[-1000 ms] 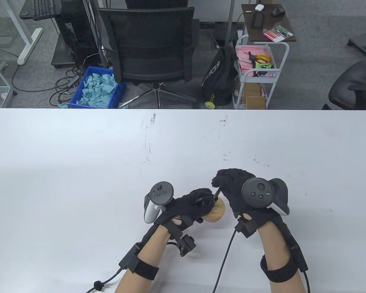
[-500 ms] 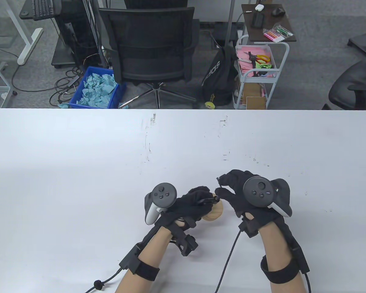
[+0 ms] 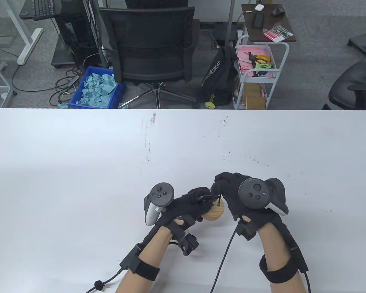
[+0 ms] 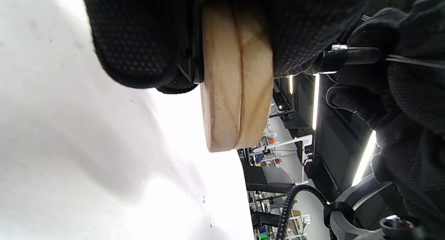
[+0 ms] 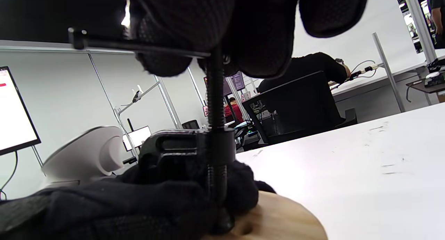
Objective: Unscrew the clamp open
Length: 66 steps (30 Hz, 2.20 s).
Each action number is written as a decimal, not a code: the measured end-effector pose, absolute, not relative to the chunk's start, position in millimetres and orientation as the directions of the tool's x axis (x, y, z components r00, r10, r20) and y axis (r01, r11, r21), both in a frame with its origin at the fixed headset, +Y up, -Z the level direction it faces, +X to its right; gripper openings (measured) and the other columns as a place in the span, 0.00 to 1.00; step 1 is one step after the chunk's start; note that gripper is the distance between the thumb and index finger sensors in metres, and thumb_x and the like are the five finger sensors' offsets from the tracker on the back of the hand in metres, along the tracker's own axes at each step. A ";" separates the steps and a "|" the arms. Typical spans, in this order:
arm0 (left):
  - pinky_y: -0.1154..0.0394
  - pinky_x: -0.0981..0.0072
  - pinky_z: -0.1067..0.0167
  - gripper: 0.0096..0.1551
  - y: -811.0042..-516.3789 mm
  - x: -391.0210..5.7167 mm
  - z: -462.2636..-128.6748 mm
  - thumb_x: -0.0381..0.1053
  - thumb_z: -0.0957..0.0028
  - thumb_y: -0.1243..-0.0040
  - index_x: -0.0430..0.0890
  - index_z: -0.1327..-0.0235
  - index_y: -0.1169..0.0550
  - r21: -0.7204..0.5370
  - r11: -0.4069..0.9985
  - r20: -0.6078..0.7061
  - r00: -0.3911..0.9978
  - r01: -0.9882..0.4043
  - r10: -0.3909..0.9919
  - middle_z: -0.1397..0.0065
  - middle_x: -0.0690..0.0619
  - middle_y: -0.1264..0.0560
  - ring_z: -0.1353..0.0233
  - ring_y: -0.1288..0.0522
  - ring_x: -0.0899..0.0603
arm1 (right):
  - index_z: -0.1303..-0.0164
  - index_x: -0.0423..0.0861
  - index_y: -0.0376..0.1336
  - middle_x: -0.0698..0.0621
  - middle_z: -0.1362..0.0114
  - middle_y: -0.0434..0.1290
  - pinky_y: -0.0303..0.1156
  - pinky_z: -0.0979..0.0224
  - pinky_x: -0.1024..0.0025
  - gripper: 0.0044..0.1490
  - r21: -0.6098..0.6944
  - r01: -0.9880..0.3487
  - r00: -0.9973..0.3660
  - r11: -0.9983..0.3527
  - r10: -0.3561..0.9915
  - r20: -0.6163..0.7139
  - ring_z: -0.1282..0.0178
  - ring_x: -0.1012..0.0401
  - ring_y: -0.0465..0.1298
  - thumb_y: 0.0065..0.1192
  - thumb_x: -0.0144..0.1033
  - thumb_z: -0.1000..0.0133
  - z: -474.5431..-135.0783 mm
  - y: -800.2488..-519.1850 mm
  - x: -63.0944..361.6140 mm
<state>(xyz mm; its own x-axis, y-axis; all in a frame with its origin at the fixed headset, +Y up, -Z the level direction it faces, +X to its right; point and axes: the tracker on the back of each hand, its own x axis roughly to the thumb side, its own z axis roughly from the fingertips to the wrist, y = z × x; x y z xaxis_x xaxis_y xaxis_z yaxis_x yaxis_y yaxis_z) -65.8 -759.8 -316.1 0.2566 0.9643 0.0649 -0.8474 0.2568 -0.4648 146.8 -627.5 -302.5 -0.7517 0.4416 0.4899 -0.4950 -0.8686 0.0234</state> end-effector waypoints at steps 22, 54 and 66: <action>0.14 0.73 0.43 0.23 -761.5 -60.3 -314.3 0.52 0.45 0.33 0.54 0.37 0.23 -0.504 0.209 0.074 0.199 -0.838 0.977 0.19 0.45 0.37 0.40 0.15 0.44 | 0.41 0.56 0.68 0.54 0.34 0.71 0.61 0.28 0.41 0.27 -0.072 -0.431 -0.825 -0.900 0.360 0.435 0.35 0.50 0.75 0.66 0.33 0.53 -300.6 -623.6 152.9; 0.13 0.73 0.44 0.23 -760.2 -69.6 -317.4 0.52 0.46 0.32 0.54 0.37 0.23 -0.441 0.275 0.079 0.268 -0.855 0.960 0.20 0.45 0.36 0.41 0.14 0.44 | 0.36 0.56 0.67 0.50 0.28 0.66 0.62 0.29 0.42 0.30 0.000 -0.525 -0.767 -0.851 0.473 0.434 0.36 0.48 0.75 0.63 0.45 0.51 -300.5 -624.7 152.1; 0.13 0.73 0.44 0.23 -756.7 -67.4 -314.3 0.52 0.46 0.32 0.54 0.38 0.22 -0.378 0.350 0.100 0.338 -0.857 0.936 0.20 0.45 0.36 0.41 0.14 0.44 | 0.35 0.52 0.66 0.50 0.34 0.70 0.59 0.27 0.40 0.33 0.064 -0.495 -0.797 -0.866 0.483 0.362 0.41 0.49 0.76 0.65 0.47 0.52 -306.7 -629.1 160.3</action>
